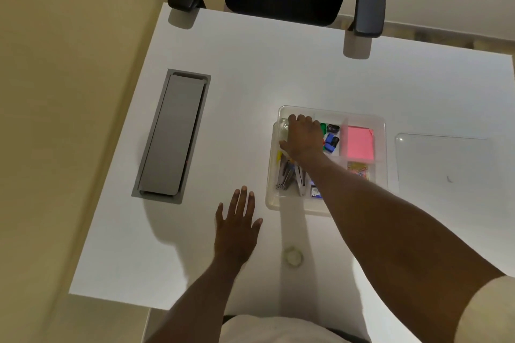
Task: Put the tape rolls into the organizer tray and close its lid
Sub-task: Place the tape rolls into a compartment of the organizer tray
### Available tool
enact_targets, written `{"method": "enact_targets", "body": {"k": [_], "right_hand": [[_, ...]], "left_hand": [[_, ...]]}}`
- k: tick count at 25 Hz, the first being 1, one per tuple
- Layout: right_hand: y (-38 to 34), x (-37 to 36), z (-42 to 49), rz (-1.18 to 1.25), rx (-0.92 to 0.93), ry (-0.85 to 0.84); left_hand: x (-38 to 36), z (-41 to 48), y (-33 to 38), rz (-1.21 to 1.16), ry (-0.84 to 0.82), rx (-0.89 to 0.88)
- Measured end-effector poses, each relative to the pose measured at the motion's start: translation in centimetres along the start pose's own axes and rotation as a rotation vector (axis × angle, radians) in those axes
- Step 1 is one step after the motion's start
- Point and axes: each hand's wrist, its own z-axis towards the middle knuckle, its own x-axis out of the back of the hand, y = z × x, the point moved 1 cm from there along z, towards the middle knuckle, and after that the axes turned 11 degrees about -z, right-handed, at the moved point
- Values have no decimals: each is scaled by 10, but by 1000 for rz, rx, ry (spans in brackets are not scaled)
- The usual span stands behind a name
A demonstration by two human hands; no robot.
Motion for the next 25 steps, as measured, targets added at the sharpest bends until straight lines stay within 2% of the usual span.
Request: {"method": "enact_targets", "body": {"k": [8, 17, 22, 25], "right_hand": [[-7, -3, 4, -20, -35, 28], [3, 3, -67, 111, 35, 236], [4, -17, -138, 145, 232, 282], [1, -39, -187, 186, 431, 194]], "left_hand": [[-1, 1, 0, 11, -37, 20], [13, -3, 12, 23, -71, 41], [20, -5, 19, 13, -89, 55], [23, -6, 21, 1, -110, 59]]}}
